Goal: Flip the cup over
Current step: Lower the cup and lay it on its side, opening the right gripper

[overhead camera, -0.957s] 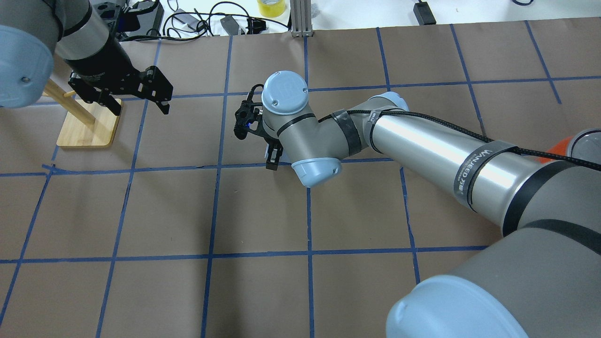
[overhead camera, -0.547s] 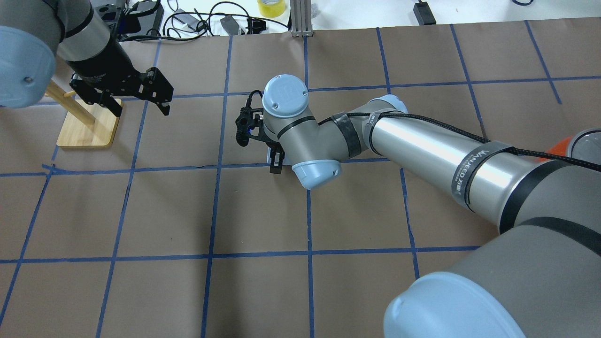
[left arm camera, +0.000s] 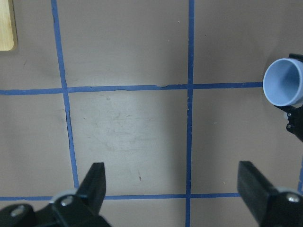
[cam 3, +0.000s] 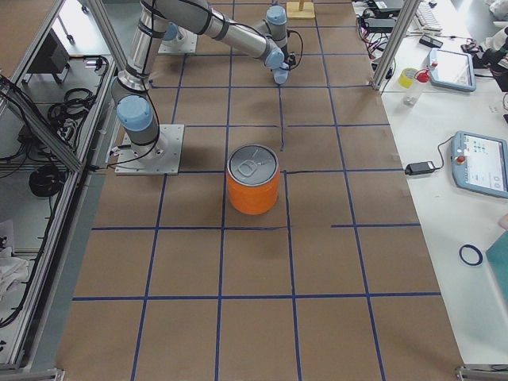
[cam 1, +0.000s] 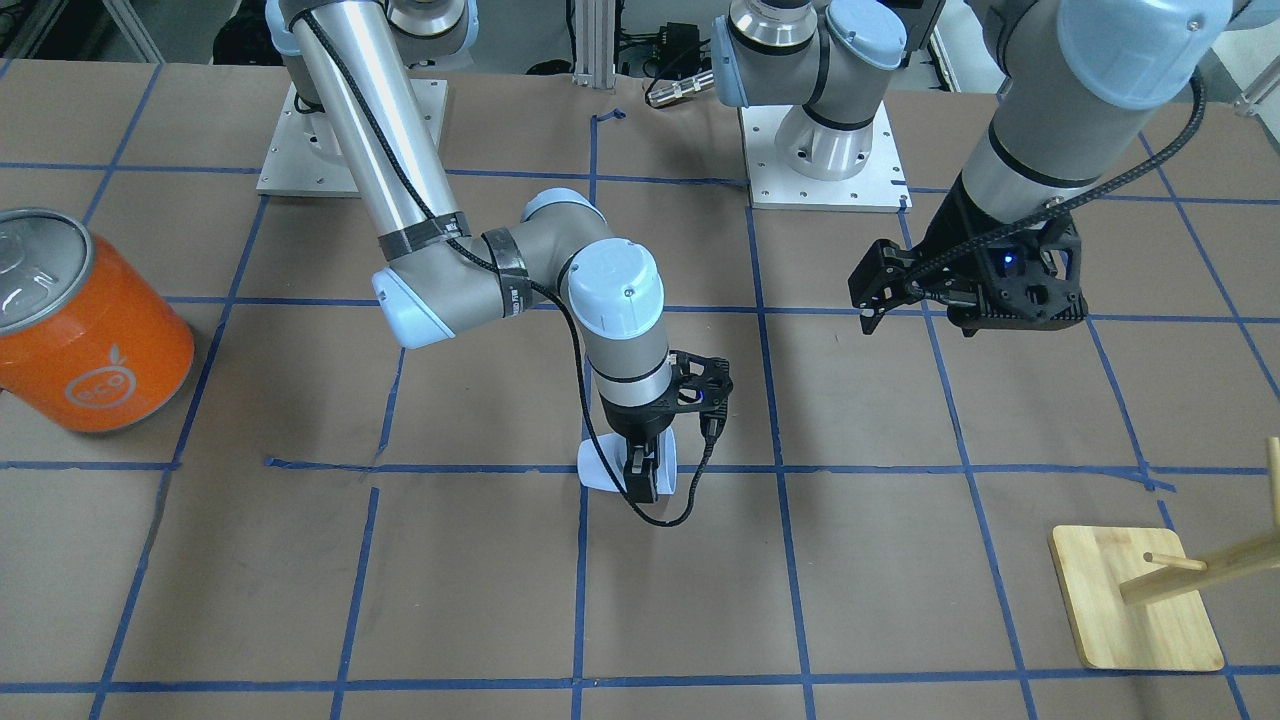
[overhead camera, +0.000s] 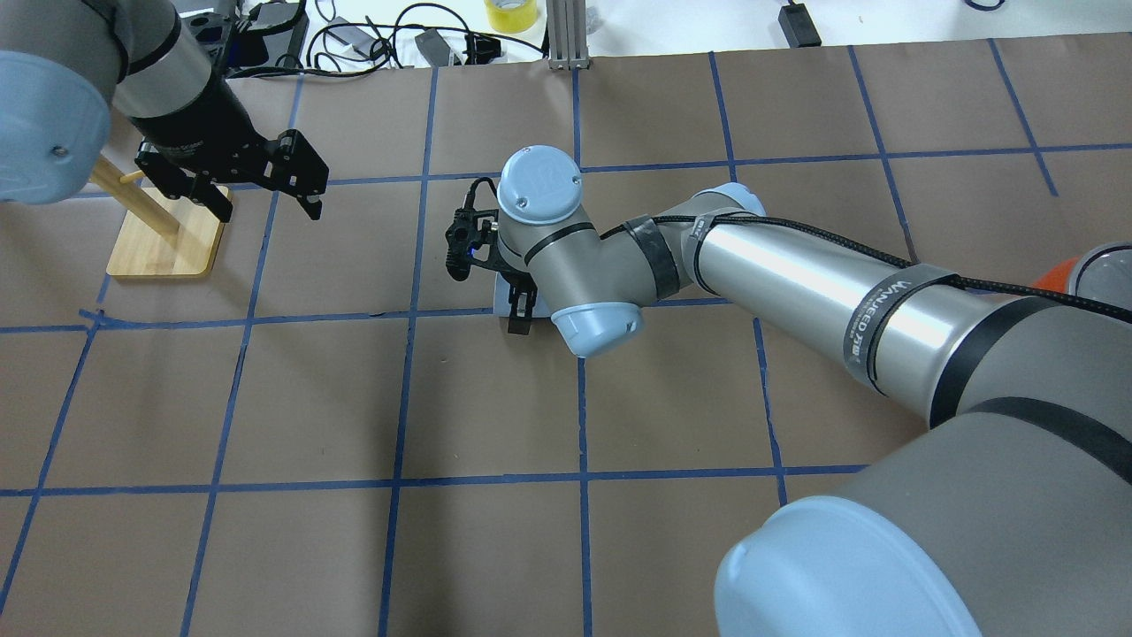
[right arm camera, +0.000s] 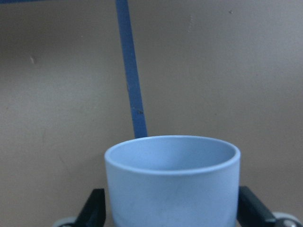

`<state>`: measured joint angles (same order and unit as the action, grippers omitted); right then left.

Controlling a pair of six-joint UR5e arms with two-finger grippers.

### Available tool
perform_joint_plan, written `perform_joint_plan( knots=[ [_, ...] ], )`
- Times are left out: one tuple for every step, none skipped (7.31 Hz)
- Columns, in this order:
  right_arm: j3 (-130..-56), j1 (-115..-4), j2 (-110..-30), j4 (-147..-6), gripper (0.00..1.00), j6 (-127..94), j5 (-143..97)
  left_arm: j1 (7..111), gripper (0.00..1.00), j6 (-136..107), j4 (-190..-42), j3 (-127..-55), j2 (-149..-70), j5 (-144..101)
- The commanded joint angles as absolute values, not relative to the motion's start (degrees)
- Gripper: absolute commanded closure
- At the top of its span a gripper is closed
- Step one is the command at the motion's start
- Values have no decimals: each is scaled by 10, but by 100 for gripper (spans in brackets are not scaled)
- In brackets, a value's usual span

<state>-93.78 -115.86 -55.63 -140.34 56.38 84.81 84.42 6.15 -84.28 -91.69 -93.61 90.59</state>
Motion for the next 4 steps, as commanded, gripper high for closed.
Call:
perform_joint_plan(
  knots=[
    [-930, -1151, -587, -1348, 0, 564, 846, 845, 0, 62, -843, -917, -936, 904],
    [-929, -1139, -609, -1319, 0, 564, 839, 845, 0, 62, -843, -917, -936, 905],
    [-931, -1119, -642, -1272, 0, 556, 810, 845, 0, 62, -843, -917, -936, 905],
    [-929, -1081, -674, -1208, 0, 549, 796, 845, 0, 62, -843, -917, -936, 905]
  ],
)
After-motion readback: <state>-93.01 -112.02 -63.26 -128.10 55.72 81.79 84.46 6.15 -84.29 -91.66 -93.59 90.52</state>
